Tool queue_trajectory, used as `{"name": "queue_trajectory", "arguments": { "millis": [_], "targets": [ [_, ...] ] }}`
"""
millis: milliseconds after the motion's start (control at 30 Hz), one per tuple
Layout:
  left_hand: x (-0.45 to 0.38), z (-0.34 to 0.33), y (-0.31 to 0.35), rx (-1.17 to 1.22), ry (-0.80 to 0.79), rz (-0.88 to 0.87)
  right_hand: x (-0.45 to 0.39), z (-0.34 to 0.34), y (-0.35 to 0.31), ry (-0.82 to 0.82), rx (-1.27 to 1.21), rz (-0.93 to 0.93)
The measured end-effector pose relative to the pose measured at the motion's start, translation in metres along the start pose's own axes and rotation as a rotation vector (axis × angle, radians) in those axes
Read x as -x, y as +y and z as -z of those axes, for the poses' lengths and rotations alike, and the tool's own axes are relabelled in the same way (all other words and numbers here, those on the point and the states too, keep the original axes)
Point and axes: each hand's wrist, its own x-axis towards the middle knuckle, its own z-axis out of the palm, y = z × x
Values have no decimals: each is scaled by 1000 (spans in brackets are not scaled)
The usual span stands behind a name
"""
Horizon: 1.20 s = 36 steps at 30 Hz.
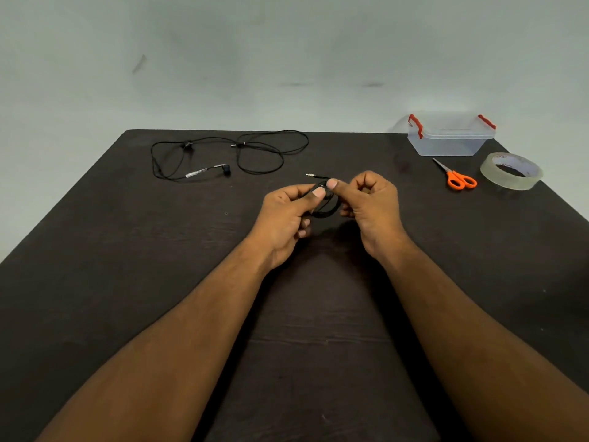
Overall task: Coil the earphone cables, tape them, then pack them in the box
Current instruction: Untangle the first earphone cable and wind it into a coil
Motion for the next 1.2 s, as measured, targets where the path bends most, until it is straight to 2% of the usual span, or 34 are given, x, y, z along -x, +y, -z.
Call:
{"name": "queue_trajectory", "arguments": {
  "millis": [100,267,433,567,700,800,867,967,1033,1133,1200],
  "targets": [
    [1,1,0,91,-36,72,2,-3,2,-89,-67,-21],
    [-1,5,1,226,-86,164,1,0,3,-140,-222,-102],
    [-3,9,2,283,-135,206,0,3,1,-173,-203,-52],
    [-5,12,2,293,-116,202,-1,3,2,-152,-244,-6],
    [-7,13,-1,263,-84,171,-2,1,4,-94,-3,93],
    [-9,14,-1,242,-29,130,-1,1,4,-73,415,255],
    [-9,15,0,202,-15,105,0,1,2,-113,658,346],
    [-9,14,1,137,-50,78,-2,2,2,-200,867,330],
    [-9,15,2,126,-72,74,-3,2,2,-234,785,183],
    [-12,19,4,152,-59,70,-2,3,-2,-293,356,-104],
    [-14,21,4,184,-43,79,-3,7,-6,-369,146,-194]
  ]
}}
